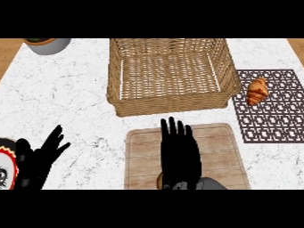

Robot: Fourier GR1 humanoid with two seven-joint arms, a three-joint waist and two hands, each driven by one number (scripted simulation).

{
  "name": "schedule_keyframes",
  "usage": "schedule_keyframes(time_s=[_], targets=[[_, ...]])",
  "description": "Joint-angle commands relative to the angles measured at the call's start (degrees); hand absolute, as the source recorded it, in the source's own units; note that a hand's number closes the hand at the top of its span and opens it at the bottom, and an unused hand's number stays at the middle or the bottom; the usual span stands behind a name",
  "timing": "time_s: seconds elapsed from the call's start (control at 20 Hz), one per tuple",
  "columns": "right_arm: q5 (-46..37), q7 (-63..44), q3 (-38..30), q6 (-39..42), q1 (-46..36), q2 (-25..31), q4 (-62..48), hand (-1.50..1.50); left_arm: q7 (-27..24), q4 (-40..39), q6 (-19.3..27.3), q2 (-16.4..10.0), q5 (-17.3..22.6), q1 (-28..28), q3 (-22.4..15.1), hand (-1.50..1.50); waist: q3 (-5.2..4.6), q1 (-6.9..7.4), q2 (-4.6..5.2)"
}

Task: Pick the pear from the cutting board and place it in the basket

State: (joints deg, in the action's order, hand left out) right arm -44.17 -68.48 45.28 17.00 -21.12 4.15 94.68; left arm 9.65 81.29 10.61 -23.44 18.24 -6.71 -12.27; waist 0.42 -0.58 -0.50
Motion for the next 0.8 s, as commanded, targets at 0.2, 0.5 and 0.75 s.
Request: schedule_keyframes(time_s=[0.2, 0.5, 0.75], targets=[[-4.13, -8.18, -2.56, 5.20, 2.17, -2.82, -2.78, -1.50, -0.06, -3.41, 0.04, 1.85, -2.27, -1.56, -1.64, 0.00, -0.49, 0.36, 0.46], [-3.05, -9.20, -4.40, 8.10, 3.12, -4.05, -5.08, -1.50, 2.26, -2.10, -2.09, 0.02, -0.75, 0.00, 0.39, 0.00, -0.49, 0.70, 0.46], [-7.40, -5.49, -3.52, 4.54, 7.77, -4.07, -5.70, -1.50, 1.17, -2.74, -2.78, 0.53, -1.15, -1.03, 0.91, 0.00, -0.46, 0.62, 0.45]])
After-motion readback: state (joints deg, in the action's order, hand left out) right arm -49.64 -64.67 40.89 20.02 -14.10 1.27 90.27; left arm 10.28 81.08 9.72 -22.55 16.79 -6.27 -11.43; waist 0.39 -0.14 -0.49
